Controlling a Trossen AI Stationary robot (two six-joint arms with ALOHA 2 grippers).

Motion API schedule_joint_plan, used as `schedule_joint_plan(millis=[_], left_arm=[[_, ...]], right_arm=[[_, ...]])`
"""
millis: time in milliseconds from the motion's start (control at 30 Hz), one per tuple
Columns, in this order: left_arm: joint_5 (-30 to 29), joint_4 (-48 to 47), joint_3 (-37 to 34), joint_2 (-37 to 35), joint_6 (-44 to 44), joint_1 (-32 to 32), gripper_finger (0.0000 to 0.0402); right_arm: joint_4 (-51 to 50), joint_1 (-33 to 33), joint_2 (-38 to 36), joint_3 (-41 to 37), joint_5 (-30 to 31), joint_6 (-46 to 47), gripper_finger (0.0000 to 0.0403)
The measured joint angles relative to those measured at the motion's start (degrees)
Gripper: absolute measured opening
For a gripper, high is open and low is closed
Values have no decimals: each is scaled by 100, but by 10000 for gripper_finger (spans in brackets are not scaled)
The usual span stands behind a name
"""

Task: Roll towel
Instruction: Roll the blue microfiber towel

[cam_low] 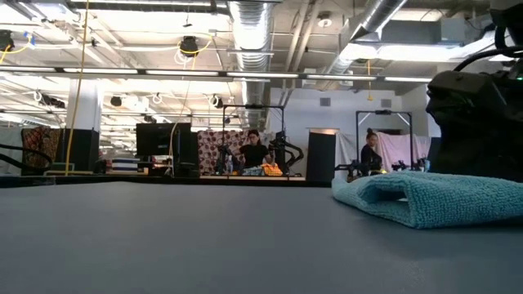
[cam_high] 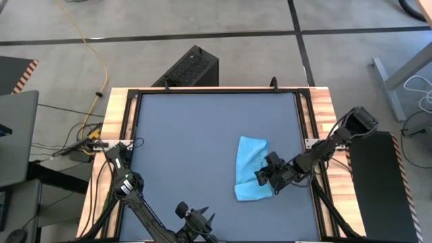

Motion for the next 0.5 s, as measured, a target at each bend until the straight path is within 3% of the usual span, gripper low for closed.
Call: schedule_joint_plan(millis=[333, 500], left_arm=[[147, 36, 0, 0, 140, 0, 139], [155, 37, 0, 0, 149, -2, 139]], right_arm=[[187, -27, 44, -3, -27, -206, 228], [-189, -60, -103, -3, -74, -175, 207]])
